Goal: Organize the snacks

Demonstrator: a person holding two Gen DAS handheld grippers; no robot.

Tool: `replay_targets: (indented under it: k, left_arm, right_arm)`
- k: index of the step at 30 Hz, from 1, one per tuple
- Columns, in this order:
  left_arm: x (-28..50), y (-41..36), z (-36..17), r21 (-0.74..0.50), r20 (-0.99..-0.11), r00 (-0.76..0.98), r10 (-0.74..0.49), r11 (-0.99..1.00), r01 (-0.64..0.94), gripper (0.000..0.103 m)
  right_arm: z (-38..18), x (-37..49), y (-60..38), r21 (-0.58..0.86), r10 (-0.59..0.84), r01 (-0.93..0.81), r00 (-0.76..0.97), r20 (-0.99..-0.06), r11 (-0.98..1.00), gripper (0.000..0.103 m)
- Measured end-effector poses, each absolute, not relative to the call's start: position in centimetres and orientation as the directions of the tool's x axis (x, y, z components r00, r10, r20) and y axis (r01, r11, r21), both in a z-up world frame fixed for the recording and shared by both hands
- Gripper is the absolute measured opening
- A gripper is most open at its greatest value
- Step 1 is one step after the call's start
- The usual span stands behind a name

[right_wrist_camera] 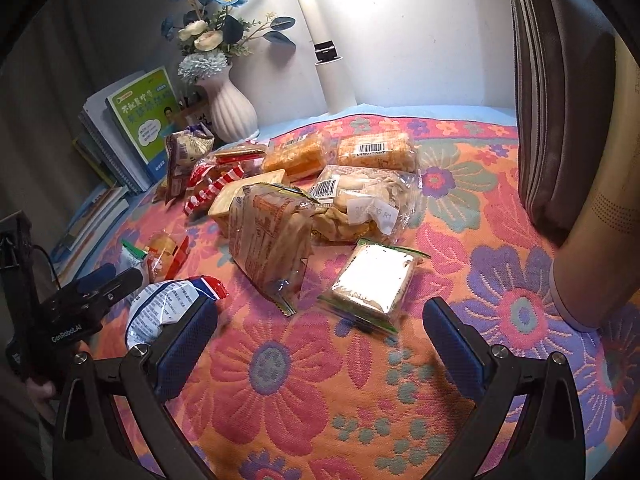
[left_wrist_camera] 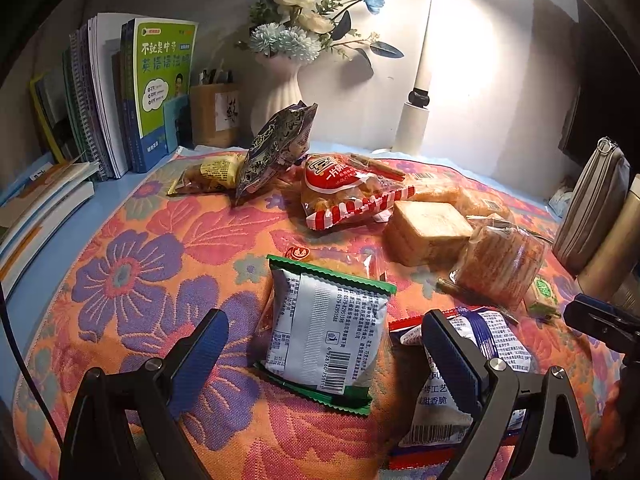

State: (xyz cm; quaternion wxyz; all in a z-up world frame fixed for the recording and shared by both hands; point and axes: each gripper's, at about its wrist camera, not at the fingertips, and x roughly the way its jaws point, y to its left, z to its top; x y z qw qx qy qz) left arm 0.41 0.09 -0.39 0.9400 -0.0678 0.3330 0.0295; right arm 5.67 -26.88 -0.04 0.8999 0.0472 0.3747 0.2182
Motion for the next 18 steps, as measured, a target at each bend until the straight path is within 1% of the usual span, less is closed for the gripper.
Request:
replay_targets:
  k: [18]
  left_arm:
    - [0.46, -0.01, -0.47, -0.097, -0.623, 0.782, 0.021, 0.99, -0.105, 0.096]
  right_arm:
    - [0.05, 5.56, -26.73, 0.245, 0.427, -0.358, 0.627, -0.652, 0.901, 0.103]
